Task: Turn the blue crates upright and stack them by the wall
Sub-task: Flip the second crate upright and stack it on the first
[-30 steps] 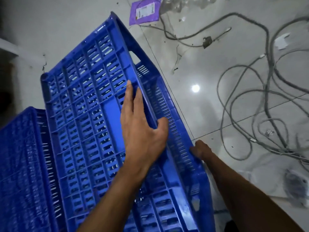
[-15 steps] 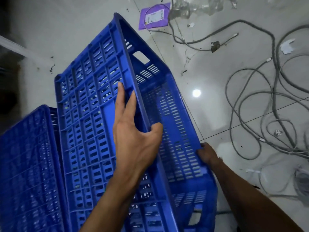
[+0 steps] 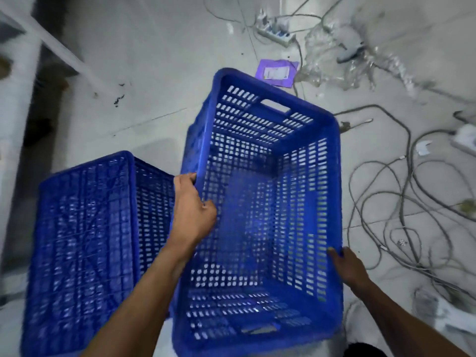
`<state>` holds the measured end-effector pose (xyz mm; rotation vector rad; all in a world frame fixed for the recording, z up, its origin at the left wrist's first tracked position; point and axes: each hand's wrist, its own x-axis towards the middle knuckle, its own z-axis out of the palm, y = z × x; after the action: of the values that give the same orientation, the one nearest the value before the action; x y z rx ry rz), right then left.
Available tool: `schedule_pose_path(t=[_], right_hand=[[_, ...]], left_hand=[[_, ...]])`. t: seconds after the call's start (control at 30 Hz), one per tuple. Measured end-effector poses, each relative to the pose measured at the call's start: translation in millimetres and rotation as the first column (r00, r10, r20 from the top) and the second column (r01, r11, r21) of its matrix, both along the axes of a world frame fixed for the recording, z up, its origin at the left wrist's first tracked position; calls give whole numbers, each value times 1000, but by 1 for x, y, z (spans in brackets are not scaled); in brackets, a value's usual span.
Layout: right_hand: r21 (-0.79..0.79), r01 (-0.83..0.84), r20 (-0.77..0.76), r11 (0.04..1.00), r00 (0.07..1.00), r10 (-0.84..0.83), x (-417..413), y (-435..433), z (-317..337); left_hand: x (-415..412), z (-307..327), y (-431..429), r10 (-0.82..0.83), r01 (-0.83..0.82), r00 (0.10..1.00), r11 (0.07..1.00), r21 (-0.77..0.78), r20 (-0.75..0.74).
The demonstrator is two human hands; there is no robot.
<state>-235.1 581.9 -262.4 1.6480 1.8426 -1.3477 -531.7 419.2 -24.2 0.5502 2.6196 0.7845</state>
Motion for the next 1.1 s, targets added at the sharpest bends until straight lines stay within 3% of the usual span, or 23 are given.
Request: schedule_pose_path(t=[0.2,0.37,0.57,0.8,1.1], right_hand=[[179,62,49,982,996,-72,10,-26,70],[446,236,15,863,962,-271,-13,-9,114],[538,131,43,832,982,-183,-28,14,109],[572,10,82,820,994,-70,-55,29,89],[542,-283,291,791,947,140,-64,56,74]], left_hand=[[-43,0,-23,67,-60,997,989,-138,47],[-64,-22,-34,110,-97,993,974,-207,49],[-56,-58,-58,293,-259,946,939,-225,135],[-62,-111,-89,354,-278,887,922,-269,297],[-40,-149,-111,418,-321,816,902,-287,400]])
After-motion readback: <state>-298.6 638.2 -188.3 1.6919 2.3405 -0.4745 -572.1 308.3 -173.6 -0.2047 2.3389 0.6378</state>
